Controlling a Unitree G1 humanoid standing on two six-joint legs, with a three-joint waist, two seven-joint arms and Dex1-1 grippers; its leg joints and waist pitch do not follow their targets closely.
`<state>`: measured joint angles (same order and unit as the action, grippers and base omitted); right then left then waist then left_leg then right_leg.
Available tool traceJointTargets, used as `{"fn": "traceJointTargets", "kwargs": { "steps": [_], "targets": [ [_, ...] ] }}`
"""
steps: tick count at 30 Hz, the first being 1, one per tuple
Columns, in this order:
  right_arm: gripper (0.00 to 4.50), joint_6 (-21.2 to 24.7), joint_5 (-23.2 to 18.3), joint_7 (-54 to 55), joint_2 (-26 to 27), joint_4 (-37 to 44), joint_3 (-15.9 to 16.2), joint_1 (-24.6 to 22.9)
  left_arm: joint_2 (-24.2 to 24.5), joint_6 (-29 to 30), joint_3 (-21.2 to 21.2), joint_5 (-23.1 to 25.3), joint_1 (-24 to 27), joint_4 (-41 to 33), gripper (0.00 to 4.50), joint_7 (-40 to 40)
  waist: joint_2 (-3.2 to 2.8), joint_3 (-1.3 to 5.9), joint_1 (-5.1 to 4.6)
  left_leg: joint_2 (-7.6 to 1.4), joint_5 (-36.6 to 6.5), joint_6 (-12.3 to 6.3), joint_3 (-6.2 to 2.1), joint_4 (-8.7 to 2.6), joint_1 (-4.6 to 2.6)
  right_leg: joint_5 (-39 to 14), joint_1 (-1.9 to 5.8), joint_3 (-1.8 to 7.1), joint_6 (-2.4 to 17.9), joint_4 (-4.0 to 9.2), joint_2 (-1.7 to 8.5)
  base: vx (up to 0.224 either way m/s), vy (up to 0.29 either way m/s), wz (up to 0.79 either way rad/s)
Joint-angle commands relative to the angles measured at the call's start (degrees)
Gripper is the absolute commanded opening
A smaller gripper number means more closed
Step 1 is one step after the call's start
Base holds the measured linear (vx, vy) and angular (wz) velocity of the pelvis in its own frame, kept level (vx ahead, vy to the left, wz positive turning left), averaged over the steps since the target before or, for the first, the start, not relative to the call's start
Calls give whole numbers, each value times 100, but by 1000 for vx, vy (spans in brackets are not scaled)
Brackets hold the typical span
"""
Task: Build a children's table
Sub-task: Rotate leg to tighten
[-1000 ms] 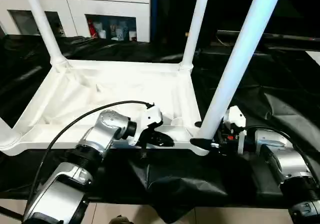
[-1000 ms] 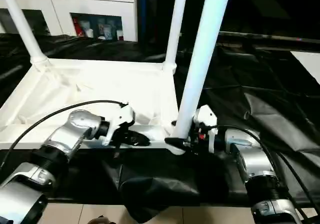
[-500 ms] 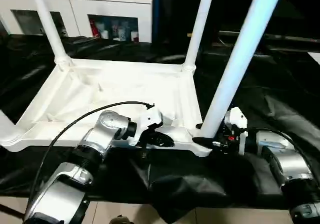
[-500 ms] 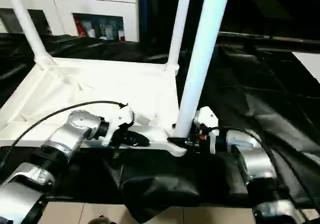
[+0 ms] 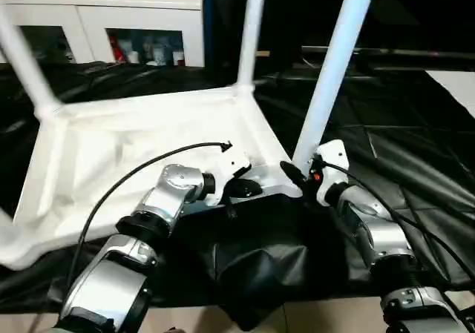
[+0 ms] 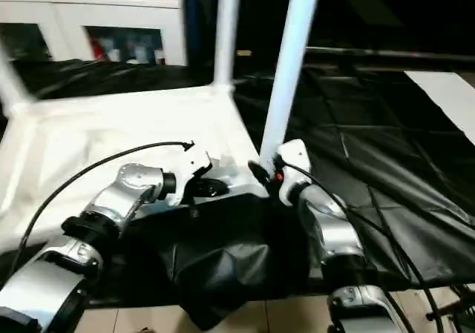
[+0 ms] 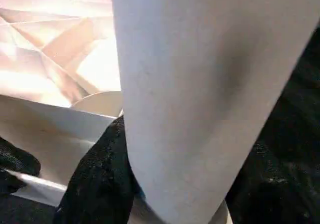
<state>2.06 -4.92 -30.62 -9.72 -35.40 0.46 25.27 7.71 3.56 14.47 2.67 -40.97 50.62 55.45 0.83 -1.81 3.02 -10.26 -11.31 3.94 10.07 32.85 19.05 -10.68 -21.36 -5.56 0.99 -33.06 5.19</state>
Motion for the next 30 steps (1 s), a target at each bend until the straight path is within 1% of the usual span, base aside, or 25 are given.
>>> {"fn": "traceJointTargets", "kwargs": {
  "steps": [1, 2, 4, 5, 8, 10, 11, 12, 13, 14, 15, 16, 17, 18, 19, 20, 21, 22, 23, 24, 26, 27, 28, 29, 30],
  "targets": [
    [271, 164, 65, -627, 341, -249, 642, -42, -601, -128, 236, -135, -161, -63, 0, 158, 35, 188, 11, -290, -1909, -243, -134, -462, 20, -2808, 114, 307, 720, 562, 447, 0, 0, 0],
    [271, 53, -2, -848, 226, -206, 600, -31, -517, -115, 226, -151, -160, -81, 0, 265, 46, 206, 33, -300, -1781, -289, -125, -452, 25, -2682, 130, 318, 747, 553, 457, 0, 0, 0],
    [301, -87, -45, -1133, 4, -112, 576, -56, -386, -134, 233, -172, -124, -135, 0, 465, 46, 203, 50, -307, -1651, -347, -117, -456, 43, -2490, 143, 327, 803, 531, 453, 0, 0, 0],
    [310, -139, -109, -1383, -141, -34, 561, -97, -299, -133, 238, -189, -92, -183, 0, 609, 62, 224, 68, -310, -1500, -416, -101, -438, 53, -2207, 168, 333, 883, 496, 448, 0, 0, 0],
    [310, -217, -258, -1901, -423, 128, 533, -182, -130, -146, 234, -217, -37, -270, 0, 923, 78, 270, 134, -313, -858, -664, -74, -390, 82, -1176, 222, 334, 1201, 365, 440, 0, 0, 0],
    [310, -196, -347, -2162, -552, 221, 526, -227, -38, -117, 243, -248, -8, -329, 0, 1111, 74, 291, 161, -315, -609, -754, -70, -371, 88, -794, 238, 330, 1298, 309, 433, 0, 0, 0],
    [310, -123, -554, -2809, -882, 414, 497, -321, 252, 64, 287, -370, 102, -569, 0, 1742, 51, 303, 214, -323, -402, -888, -61, -343, 93, -348, 258, 320, 1435, 255, 422, 0, 0, 0],
    [310, -21, -671, -3120, -1037, 514, 473, -359, 396, 186, 304, -435, 145, -689, 0, 2036, 35, 306, 246, -334, -305, -1002, -39, -318, 111, -129, 254, 310, 1503, 221, 403, 0, 0, 0],
    [310, 66, -745, -3298, -1125, 588, 465, -383, 481, 267, 308, -478, 164, -757, 0, 2193, 35, 306, 246, -334, -305, -1002, -39, -318, 111, -129, 254, 310, 1503, 221, 403, 0, 0, 0],
    [310, 101, -767, -3450, -1201, 616, 461, -393, 543, 314, 297, -500, 170, -794, 0, 2309, 32, 321, 248, -358, -131, -1112, -45, -286, 126, 178, 238, 297, 1634, 163, 397, 0, 0, 0],
    [310, 127, -775, -3589, -1279, 639, 467, -406, 605, 347, 284, -518, 175, -826, 0, 2407, 37, 338, 258, -358, -61, -1132, -44, -255, 137, 367, 224, 301, 1691, 117, 405, 0, 0, 0],
    [310, 130, -768, -3665, -1323, 644, 472, -411, 639, 359, 274, -525, 178, -841, 0, 2458, 37, 338, 258, -358, -61, -1132, -44, -255, 137, 367, 224, 301, 1691, 117, 405, 0, 0, 0],
    [310, 100, -728, -3813, -1414, 597, 487, -404, 693, 360, 243, -523, 161, -825, 0, 2510, 36, 313, 258, -367, -144, -1104, -43, -247, 157, 250, 191, 288, 1717, 121, 404, 0, 0, 0],
    [310, 83, -684, -3914, -1494, 544, 510, -396, 746, 356, 222, -524, 147, -812, 0, 2554, 22, 289, 266, -373, -424, -1003, -32, -260, 135, -144, 172, 288, 1694, 175, 412, 0, 0, 0],
    [310, 83, -684, -3914, -1494, 544, 510, -396, 746, 356, 222, -524, 147, -812, 0, 2554, 19, 279, 264, -374, -548, -932, -34, -270, 138, -341, 174, 289, 1666, 191, 414, 0, 0, 0],
    [310, 81, -635, -4021, -1583, 511, 557, -389, 791, 370, 191, -535, 115, -782, 0, 2593, 7, 263, 263, -379, -763, -785, -39, -292, 138, -706, 175, 293, 1580, 233, 421, 0, 0, 0],
    [310, 81, -630, -4030, -1591, 508, 562, -388, 794, 372, 188, -536, 112, -778, 0, 2596, 13, 256, 257, -377, -854, -720, -39, -300, 137, -859, 174, 295, 1537, 250, 421, 0, 0, 0],
    [283, 87, -636, -4074, -1633, 507, 596, -384, 821, 394, 187, -552, 107, -794, 0, 2624, 15, 251, 255, -372, -925, -660, -40, -304, 138, -990, 176, 297, 1490, 264, 423, 0, 0, 0],
    [275, 104, -667, -4118, -1666, 474, 608, -362, 859, 424, 186, -573, 97, -805, 0, 2656, 5, 253, 254, -367, -1015, -543, -41, -311, 128, -1178, 172, 305, 1397, 283, 426, 0, 0, 0],
    [275, 104, -667, -4118, -1666, 474, 608, -362, 859, 424, 186, -573, 97, -805, 0, 2656, 11, 253, 249, -366, -1003, -530, -41, -311, 131, -1170, 170, 307, 1382, 285, 423, 0, 0, 0],
    [260, 202, -755, -4157, -1623, 476, 568, -320, 895, 495, 177, -591, 104, -863, 0, 2726, -21, 267, 245, -363, -846, -523, -49, -305, 140, -983, 179, 304, 1394, 257, 415, 0, 0, 0],
    [260, 220, -774, -4170, -1610, 485, 560, -317, 895, 500, 172, -588, 105, -868, 0, 2734, 0, 278, 241, -361, -751, -558, -43, -290, 146, -772, 185, 306, 1438, 236, 411, 0, 0, 0],
    [260, 246, -798, -4171, -1578, 517, 559, -328, 889, 492, 168, -582, 104, -857, 0, 2728, 0, 278, 241, -361, -751, -558, -43, -290, 146, -772, 185, 306, 1438, 236, 411, 0, 0, 0],
    [257, 263, -813, -4179, -1557, 534, 558, -335, 886, 489, 167, -579, 102, -851, 0, 2726, -5, 285, 240, -357, -641, -618, -42, -279, 159, -531, 193, 300, 1503, 210, 406, 0, 0, 0],
    [255, 263, -813, -4179, -1557, 534, 558, -335, 886, 489, 167, -579, 102, -851, 0, 2726, -6, 288, 244, -357, -625, -629, -41, -276, 155, -495, 192, 298, 1517, 207, 407, 0, 0, 0]
  ]
}}
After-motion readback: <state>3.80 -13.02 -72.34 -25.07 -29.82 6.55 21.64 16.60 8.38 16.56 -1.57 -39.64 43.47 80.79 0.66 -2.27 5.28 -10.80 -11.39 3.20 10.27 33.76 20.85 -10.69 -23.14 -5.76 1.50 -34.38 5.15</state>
